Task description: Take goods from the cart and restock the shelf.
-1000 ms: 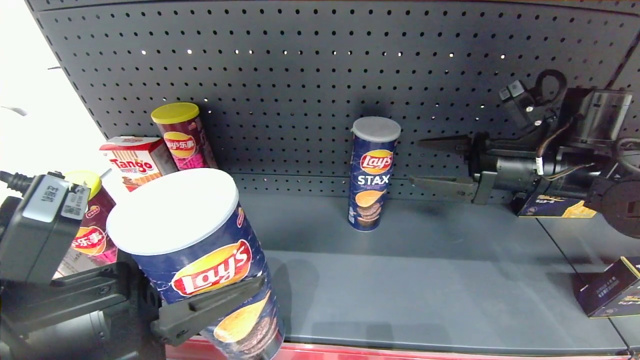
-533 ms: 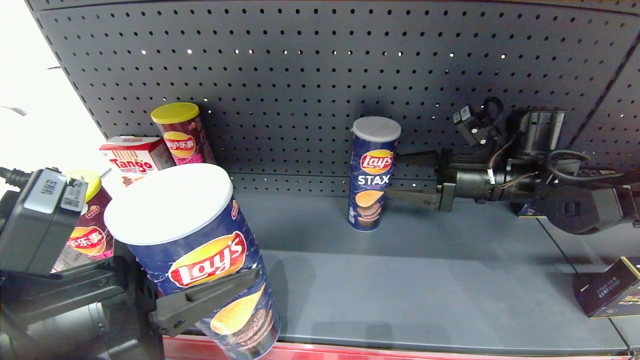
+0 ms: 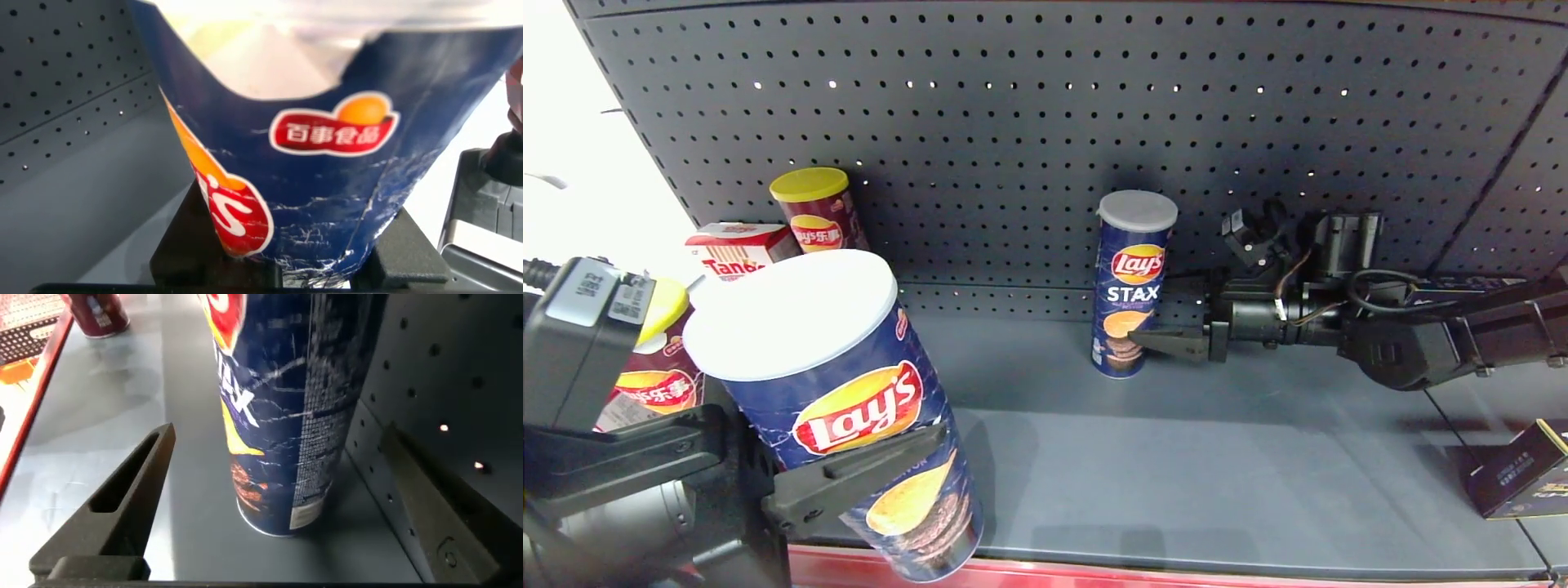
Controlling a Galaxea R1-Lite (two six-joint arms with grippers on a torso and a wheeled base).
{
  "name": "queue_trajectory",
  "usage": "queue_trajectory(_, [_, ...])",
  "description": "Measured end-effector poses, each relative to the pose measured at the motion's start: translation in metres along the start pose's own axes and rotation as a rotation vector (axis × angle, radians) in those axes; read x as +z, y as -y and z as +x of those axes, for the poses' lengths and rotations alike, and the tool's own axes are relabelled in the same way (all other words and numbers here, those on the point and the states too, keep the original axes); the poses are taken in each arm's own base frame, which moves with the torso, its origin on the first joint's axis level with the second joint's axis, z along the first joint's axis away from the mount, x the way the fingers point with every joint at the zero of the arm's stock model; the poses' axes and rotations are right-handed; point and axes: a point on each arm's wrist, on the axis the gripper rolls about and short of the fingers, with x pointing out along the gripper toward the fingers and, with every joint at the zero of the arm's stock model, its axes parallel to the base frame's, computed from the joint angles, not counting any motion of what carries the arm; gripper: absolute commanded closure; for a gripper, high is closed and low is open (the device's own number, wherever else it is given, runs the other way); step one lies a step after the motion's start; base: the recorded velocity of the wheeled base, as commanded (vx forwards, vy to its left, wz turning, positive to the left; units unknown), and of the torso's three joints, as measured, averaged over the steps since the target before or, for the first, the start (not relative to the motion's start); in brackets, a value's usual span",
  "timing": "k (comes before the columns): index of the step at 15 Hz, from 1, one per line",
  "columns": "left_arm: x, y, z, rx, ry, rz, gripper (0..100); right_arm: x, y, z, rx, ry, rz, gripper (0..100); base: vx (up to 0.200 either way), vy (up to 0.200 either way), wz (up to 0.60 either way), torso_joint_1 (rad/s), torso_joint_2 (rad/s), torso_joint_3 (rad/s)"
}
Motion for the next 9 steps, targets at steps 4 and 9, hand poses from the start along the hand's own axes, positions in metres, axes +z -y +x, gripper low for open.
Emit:
queue_trajectory(4, [0.000,0.000,0.000,0.002,0.000,0.000,100,-0.010,0.005,0.013,0.015,0.001,0.002,0,0.000,0.000,0.00,0.000,0.00,0.000])
queue_trajectory(9, [-0.002,-0.001,-0.001,0.007,-0.007,-0.003,100,-0.020,0.006,0.028,0.031,-0.006,0.010,0,0.000,0.000,0.00,0.000,0.00,0.000])
